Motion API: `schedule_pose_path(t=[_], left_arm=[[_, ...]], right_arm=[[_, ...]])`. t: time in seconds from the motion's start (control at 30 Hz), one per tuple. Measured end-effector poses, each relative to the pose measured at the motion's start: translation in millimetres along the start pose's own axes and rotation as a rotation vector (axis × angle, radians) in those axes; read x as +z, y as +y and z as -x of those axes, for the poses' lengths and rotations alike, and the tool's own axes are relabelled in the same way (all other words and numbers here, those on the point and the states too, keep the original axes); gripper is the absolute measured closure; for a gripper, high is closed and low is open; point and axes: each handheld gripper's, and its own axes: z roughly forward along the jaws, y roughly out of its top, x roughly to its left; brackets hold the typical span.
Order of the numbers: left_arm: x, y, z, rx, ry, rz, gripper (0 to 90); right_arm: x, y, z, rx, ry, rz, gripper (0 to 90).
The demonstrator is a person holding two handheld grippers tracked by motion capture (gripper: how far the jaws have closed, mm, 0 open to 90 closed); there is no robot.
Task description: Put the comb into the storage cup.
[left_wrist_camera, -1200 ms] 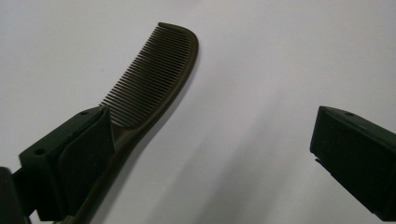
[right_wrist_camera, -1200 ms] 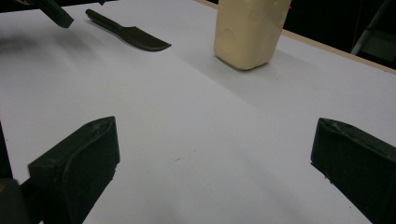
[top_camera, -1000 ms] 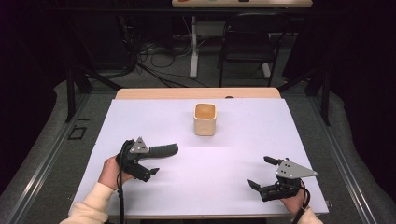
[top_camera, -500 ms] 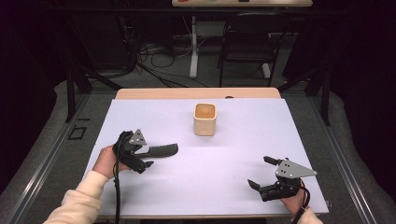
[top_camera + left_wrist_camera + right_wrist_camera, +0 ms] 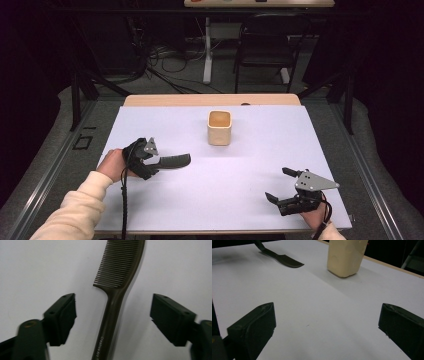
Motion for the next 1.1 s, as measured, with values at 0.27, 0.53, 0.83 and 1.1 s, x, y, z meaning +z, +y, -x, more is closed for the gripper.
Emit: schedule_pose_path(t=[0.27, 0.53, 0.83, 1.1], left_arm=[[9.1, 5.6, -6.3, 0.084, -0.055, -0.097, 47.1], [18.3, 11.4, -10.1, 0.162, -0.091, -0.184, 59.4], [28.6, 14.8, -12.1, 0.193, -0.128, -0.219, 67.0], [34.4, 17.1, -12.2, 0.208, -0.139, -0.23, 70.8]], right_arm=[[0.0, -0.1, 0.1, 0.001, -0.001, 0.0, 0.7], [0.0, -0.1, 0.0, 0.002, 0.0, -0.001, 0.7], [-0.2, -0.1, 0.1, 0.001, -0.003, 0.003, 0.6], [-0.4, -0.1, 0.5, -0.004, -0.006, 0.005, 0.7]])
